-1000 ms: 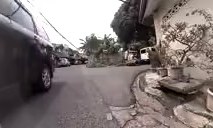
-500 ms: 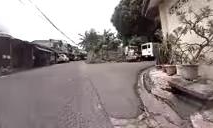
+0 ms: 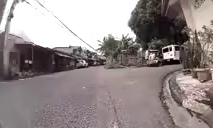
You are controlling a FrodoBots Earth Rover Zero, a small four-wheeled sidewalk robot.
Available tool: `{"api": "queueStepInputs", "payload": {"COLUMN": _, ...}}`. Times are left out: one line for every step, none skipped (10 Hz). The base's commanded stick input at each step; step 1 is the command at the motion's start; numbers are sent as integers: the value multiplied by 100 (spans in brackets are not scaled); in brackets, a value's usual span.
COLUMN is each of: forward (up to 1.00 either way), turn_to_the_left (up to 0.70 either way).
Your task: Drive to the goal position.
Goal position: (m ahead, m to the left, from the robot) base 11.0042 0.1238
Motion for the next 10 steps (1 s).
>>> {"api": "queueStepInputs", "payload": {"forward": 70, "turn_to_the_left": 0}}
{"api": "queueStepInputs", "payload": {"forward": 70, "turn_to_the_left": 0}}
{"api": "queueStepInputs", "payload": {"forward": 70, "turn_to_the_left": 0}}
{"api": "queueStepInputs", "payload": {"forward": 70, "turn_to_the_left": 0}}
{"api": "queueStepInputs", "payload": {"forward": 70, "turn_to_the_left": 0}}
{"api": "queueStepInputs", "payload": {"forward": 70, "turn_to_the_left": 0}}
{"api": "queueStepInputs", "payload": {"forward": 70, "turn_to_the_left": 0}}
{"api": "queueStepInputs", "payload": {"forward": 70, "turn_to_the_left": 0}}
{"api": "queueStepInputs", "payload": {"forward": 70, "turn_to_the_left": 0}}
{"api": "queueStepInputs", "payload": {"forward": 70, "turn_to_the_left": 0}}
